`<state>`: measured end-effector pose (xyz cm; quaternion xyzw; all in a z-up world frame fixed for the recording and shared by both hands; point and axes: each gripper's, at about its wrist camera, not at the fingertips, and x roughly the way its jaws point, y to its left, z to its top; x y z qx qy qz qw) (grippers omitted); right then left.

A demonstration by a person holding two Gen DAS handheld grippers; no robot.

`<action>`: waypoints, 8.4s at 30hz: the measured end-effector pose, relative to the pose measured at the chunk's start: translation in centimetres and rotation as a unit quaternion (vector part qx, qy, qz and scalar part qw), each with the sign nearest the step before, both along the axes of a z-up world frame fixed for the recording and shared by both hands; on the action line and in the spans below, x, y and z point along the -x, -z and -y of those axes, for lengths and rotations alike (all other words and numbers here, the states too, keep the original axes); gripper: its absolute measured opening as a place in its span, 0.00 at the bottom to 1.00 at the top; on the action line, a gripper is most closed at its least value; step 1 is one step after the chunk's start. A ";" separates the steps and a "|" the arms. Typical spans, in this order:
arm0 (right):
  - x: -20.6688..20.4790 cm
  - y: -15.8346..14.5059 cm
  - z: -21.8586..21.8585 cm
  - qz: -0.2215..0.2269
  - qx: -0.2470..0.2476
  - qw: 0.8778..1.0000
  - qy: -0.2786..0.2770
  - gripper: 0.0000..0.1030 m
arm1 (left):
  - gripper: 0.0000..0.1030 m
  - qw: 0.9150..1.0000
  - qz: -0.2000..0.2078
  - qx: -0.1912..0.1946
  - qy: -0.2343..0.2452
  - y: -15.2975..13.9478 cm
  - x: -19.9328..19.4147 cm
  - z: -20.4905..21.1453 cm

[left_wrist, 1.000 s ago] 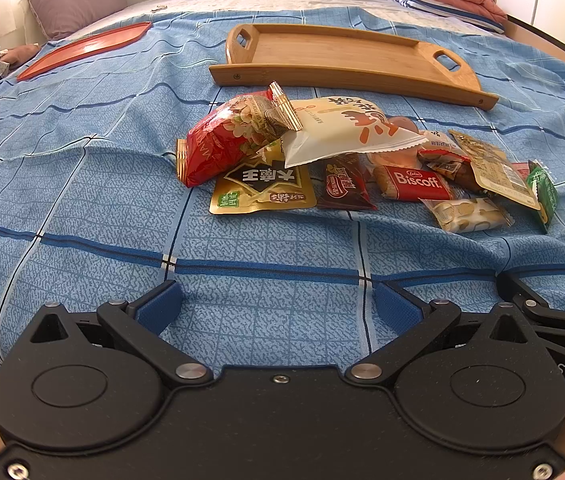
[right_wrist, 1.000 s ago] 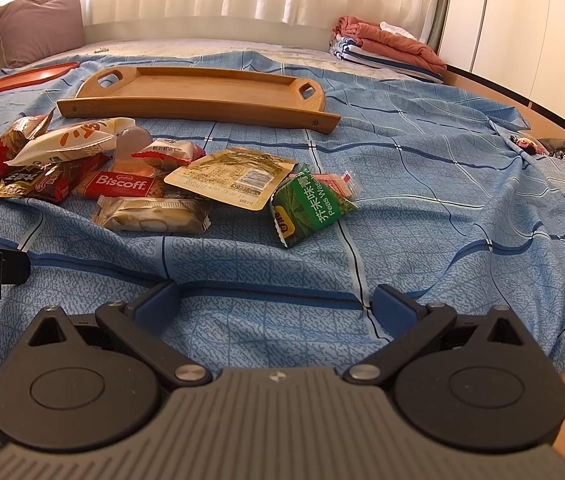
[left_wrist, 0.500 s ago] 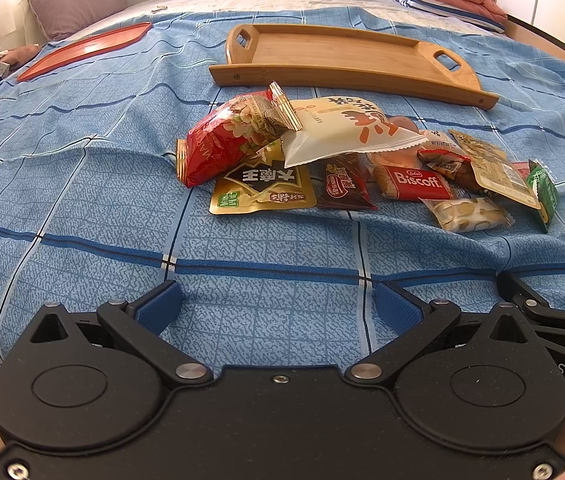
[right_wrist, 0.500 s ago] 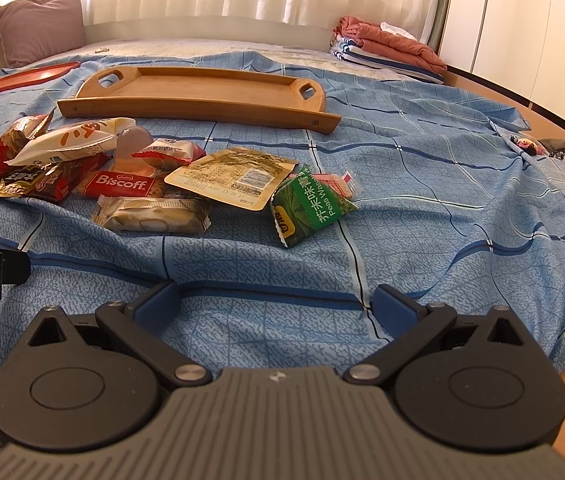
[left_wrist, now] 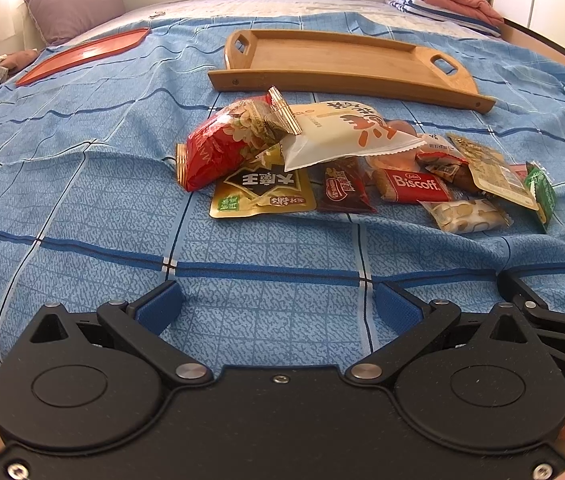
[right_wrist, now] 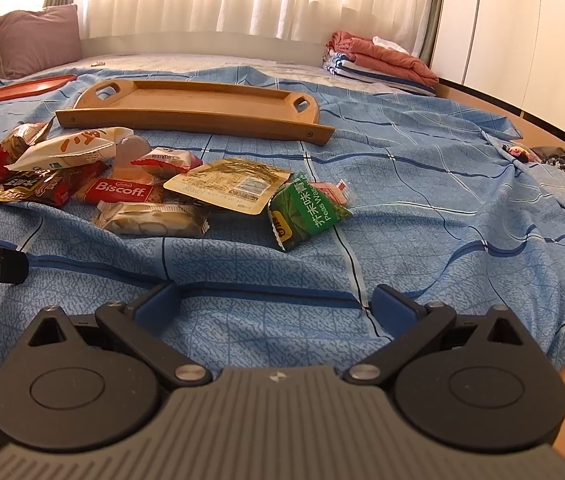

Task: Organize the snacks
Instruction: 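Grasp the red nut bag with the left tool while the right tool grasps the green pea snack, then carry the red bag and green snack over the wooden tray with both tools, then open both tools to drop the red bag and green snack onto the tray, then move both tools back over the remaining snack pile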

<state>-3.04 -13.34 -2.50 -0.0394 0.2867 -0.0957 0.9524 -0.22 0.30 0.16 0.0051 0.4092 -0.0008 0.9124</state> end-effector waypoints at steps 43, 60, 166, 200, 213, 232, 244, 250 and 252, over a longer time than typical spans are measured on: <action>-4.9 -2.4 4.4 0.026 -0.021 0.999 -0.030 0.72 | 0.43 0.990 0.121 0.069 0.009 -3.2 -2.5 -2.2; -5.4 -1.8 3.8 0.015 -0.055 0.995 -0.081 0.34 | 0.79 0.986 0.137 0.012 0.094 -1.2 -7.9 -5.0; -36.1 -5.6 6.9 -0.117 -0.195 0.970 -0.083 0.45 | 0.84 0.998 -0.021 0.018 0.053 -4.1 -38.1 4.8; -14.7 -15.2 3.5 -0.001 -0.130 0.978 -0.161 0.87 | 0.96 0.990 0.107 0.005 0.092 -15.2 -11.3 -0.8; -8.1 -14.8 2.0 0.026 -0.115 0.978 -0.171 0.88 | 0.97 0.987 0.128 0.016 0.094 -15.9 -4.3 -1.6; -2.8 -13.0 1.1 0.054 -0.063 0.982 -0.169 0.90 | 0.99 0.980 0.175 0.054 0.072 -15.6 3.2 -4.9; -1.0 -5.7 0.1 0.090 -0.055 0.990 -0.094 0.90 | 0.99 0.989 0.137 0.030 0.042 -6.3 1.1 -4.1; -2.2 -3.0 -1.2 0.062 -0.051 0.992 -0.095 0.90 | 0.99 0.991 0.124 0.021 0.035 -3.7 -1.1 -3.8; -2.6 -2.5 -1.4 0.056 -0.053 0.993 -0.094 0.90 | 0.99 0.993 0.115 0.020 0.031 -3.0 -2.0 -3.6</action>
